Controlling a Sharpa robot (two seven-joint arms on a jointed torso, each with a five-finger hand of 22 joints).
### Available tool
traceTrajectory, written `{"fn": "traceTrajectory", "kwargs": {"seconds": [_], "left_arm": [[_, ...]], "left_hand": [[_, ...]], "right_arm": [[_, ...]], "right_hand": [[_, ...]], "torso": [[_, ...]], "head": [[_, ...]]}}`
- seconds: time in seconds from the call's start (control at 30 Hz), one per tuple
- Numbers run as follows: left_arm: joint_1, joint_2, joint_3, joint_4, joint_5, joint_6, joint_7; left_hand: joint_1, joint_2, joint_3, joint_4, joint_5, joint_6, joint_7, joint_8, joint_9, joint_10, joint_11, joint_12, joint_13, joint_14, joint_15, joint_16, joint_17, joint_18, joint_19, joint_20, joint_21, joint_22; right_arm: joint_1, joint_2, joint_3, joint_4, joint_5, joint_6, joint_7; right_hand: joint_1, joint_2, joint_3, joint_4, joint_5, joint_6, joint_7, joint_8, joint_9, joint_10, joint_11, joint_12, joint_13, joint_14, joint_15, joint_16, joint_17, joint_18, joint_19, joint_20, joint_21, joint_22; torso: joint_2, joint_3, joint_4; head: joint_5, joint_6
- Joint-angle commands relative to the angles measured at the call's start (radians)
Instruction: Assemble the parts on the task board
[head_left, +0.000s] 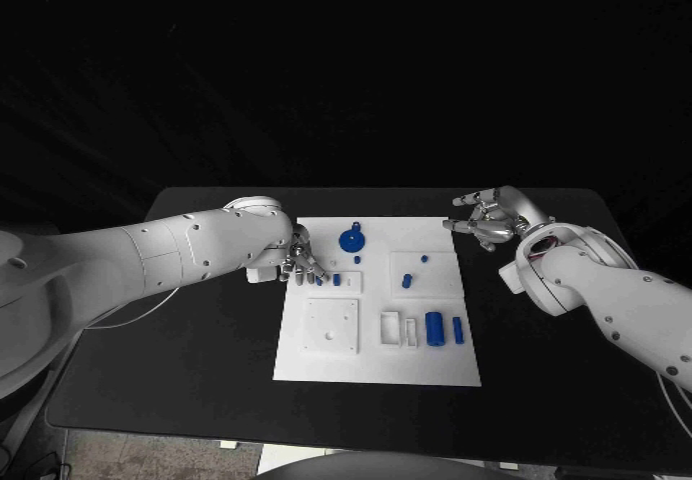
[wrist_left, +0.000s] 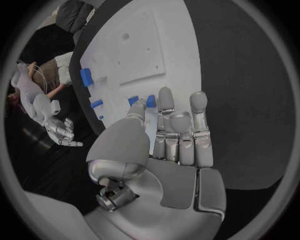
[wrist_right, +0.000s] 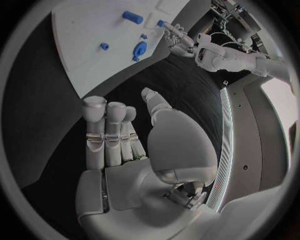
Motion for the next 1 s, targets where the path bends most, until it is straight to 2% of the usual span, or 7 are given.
{"fn": "traceTrajectory", "kwargs": {"seconds": [0.03,0.23,0.37,0.5,0.77,0.9,1.0], "left_arm": [[-0.004,-0.002,-0.003,-0.002,-0.009,0.001,-0.020],[-0.004,-0.006,-0.003,-0.001,0.000,-0.007,-0.015],[-0.004,-0.013,-0.003,0.003,0.010,-0.016,-0.010],[-0.004,-0.019,0.000,0.006,0.027,-0.031,-0.005],[-0.004,-0.035,0.013,0.013,0.073,-0.084,0.010],[0.001,-0.049,0.033,0.020,0.118,-0.135,0.054],[0.010,-0.067,0.051,0.039,0.169,-0.192,0.131]], "left_hand": [[-0.004,-0.019,0.000,0.013,-0.049,-0.004,0.008,0.001,0.001,0.041,0.002,-0.006,0.001,-0.006,0.003,-0.003,-0.002,-0.013,0.000,0.002,-0.004,0.018],[-0.027,-0.121,0.087,0.129,-0.285,-0.007,0.010,0.012,0.012,0.042,0.005,-0.002,0.004,-0.005,0.004,-0.003,-0.003,-0.011,0.001,0.004,-0.005,0.018],[-0.022,-0.172,0.085,0.185,-0.361,-0.011,0.011,0.012,0.013,0.041,0.005,-0.003,0.004,-0.007,0.005,-0.004,-0.006,-0.011,0.000,0.005,-0.006,0.017],[-0.015,-0.190,0.074,0.232,-0.366,-0.009,0.011,0.011,0.012,0.043,0.004,-0.003,0.003,-0.005,0.003,-0.002,-0.003,-0.012,0.002,0.002,-0.005,0.018],[-0.026,-0.201,0.057,0.238,-0.368,-0.012,0.012,0.001,0.007,0.043,0.004,-0.006,0.000,-0.004,0.000,-0.005,-0.003,-0.016,0.004,-0.003,-0.005,0.017],[-0.005,-0.165,0.084,0.224,-0.364,-0.033,0.022,-0.013,-0.002,0.022,0.011,-0.022,-0.007,-0.021,0.006,-0.025,-0.021,-0.017,-0.005,0.001,-0.015,0.013],[0.031,-0.093,0.077,0.109,-0.285,-0.060,0.041,-0.031,-0.080,-0.036,0.024,-0.082,-0.031,-0.064,0.031,-0.047,-0.030,-0.009,-0.030,0.025,-0.062,0.000]], "right_arm": [[-0.001,0.001,0.000,0.000,-0.006,0.012,0.006],[-0.001,0.002,0.000,0.000,-0.006,0.013,0.006],[-0.001,0.004,0.000,-0.001,-0.006,0.015,0.005],[-0.001,0.005,0.000,-0.002,-0.006,0.018,0.004],[-0.001,0.005,0.000,-0.003,-0.006,0.019,0.003],[-0.001,0.003,0.000,-0.002,-0.006,0.018,0.003],[-0.001,0.002,0.000,-0.003,-0.006,0.016,0.004]], "right_hand": [[-0.007,-0.002,-0.003,0.001,0.003,-0.004,0.001,-0.003,0.001,-0.004,-0.003,-0.002,0.001,0.000,-0.003,-0.001,0.001,0.016,0.007,0.002,-0.003,0.080],[-0.007,-0.002,-0.003,0.001,0.003,-0.004,0.001,-0.003,0.001,-0.004,-0.003,-0.002,0.001,0.000,-0.003,-0.001,0.001,0.016,0.007,0.002,-0.003,0.080],[-0.007,-0.002,-0.003,0.001,0.003,-0.004,0.001,-0.003,0.001,-0.004,-0.003,-0.002,0.001,0.000,-0.003,-0.001,0.001,0.016,0.007,0.002,-0.003,0.080],[-0.007,-0.002,-0.003,0.001,0.003,-0.004,0.001,-0.003,0.001,-0.004,-0.003,-0.002,0.001,0.000,-0.003,-0.001,0.001,0.016,0.007,0.002,-0.003,0.080],[-0.007,-0.002,-0.003,0.001,0.003,-0.004,0.001,-0.003,0.001,-0.004,-0.003,-0.002,0.001,0.000,-0.003,-0.001,0.001,0.016,0.007,0.002,-0.003,0.080],[-0.007,-0.002,-0.003,0.001,0.003,-0.004,0.001,-0.003,0.001,-0.004,-0.003,-0.002,0.001,0.000,-0.003,-0.001,0.001,0.016,0.007,0.002,-0.003,0.080],[-0.007,-0.002,-0.003,0.001,0.003,-0.004,0.001,-0.003,0.001,-0.004,-0.003,-0.002,0.001,0.000,-0.003,-0.001,0.001,0.016,0.007,0.002,-0.003,0.080]], "torso": [[0.000,-0.0001,-0.0003],[0.000,-0.0003,0.0005],[0.000,0.0002,-0.0014],[0.000,0.0002,-0.0019],[0.001,0.0000,0.0003],[-0.001,-0.0002,0.0013],[0.000,0.0003,0.0011]], "head": [[0.001,0.000],[0.000,0.000],[0.002,0.001],[0.001,0.000],[-0.002,0.001],[-0.006,0.003],[-0.006,0.007]]}}
